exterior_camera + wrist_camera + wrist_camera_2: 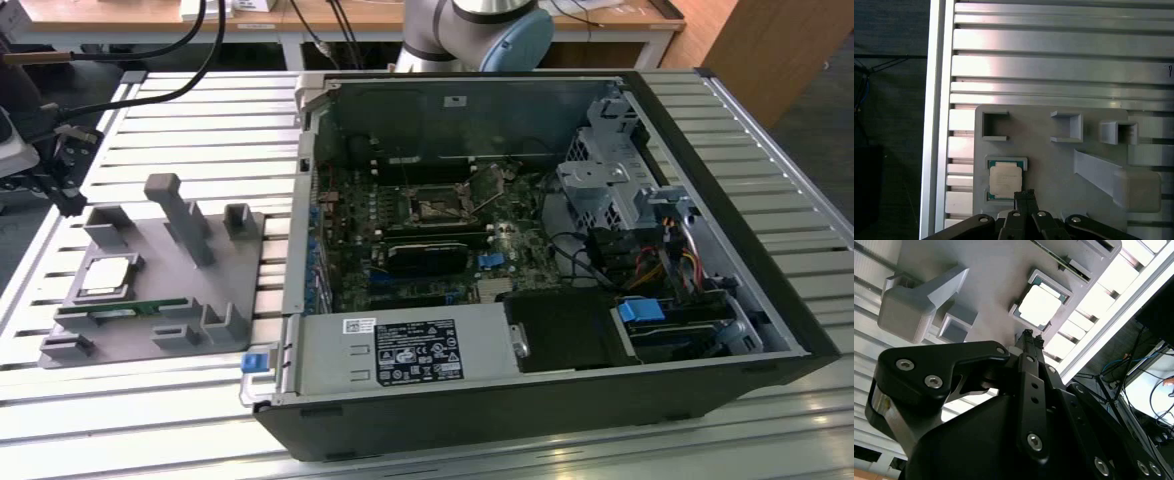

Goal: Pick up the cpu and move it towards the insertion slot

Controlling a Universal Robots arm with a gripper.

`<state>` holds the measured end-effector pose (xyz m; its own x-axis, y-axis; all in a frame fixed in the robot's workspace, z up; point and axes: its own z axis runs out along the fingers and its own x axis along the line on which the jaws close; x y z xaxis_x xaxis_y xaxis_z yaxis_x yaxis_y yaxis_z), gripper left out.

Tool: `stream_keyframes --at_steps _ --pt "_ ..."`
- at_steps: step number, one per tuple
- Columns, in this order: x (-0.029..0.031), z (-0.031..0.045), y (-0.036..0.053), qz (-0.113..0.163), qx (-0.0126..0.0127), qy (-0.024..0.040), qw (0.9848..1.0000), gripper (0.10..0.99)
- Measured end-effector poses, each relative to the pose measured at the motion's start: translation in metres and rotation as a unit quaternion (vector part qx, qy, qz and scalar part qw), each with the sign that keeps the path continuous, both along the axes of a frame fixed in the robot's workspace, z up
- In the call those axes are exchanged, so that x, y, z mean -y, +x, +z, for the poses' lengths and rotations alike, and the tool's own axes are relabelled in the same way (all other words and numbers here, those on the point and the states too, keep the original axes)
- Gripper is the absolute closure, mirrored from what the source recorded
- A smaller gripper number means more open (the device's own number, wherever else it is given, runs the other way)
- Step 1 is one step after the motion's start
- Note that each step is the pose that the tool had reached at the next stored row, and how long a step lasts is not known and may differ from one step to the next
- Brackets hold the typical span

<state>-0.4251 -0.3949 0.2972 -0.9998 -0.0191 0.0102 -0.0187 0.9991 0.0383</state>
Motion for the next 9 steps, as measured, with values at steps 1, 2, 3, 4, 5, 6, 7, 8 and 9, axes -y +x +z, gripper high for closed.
stream_keyframes --at_steps 1,2,3,4,5,6,7,8,9 --pt "0.0000 -0.0003 -0.0001 0.000 -0.0001 0.0000 1.0000 0.980" --pt "0.0000 -0.0006 -0.0002 0.000 -0.0001 0.0000 1.0000 0.980" --pt "0.0000 -0.0009 -0.0002 0.000 -0.0002 0.0000 1.0000 0.980" --pt "0.0000 -0.0012 -0.0003 0.000 -0.0002 0.0000 1.0000 0.980" --pt "0.0000 -0.0015 -0.0004 0.000 -0.0003 0.0000 1.0000 0.980" --pt "0.0000 -0.0018 -0.0005 0.000 -0.0003 0.0000 1.0000 0.980" --pt "0.0000 -0.0021 -0.0006 0.000 -0.0004 0.0000 1.0000 0.980" --pt "0.0000 -0.0024 -0.0006 0.000 -0.0005 0.0000 1.0000 0.980" --pt "0.0000 -0.0028 -0.0007 0.000 -0.0005 0.0000 1.0000 0.980"
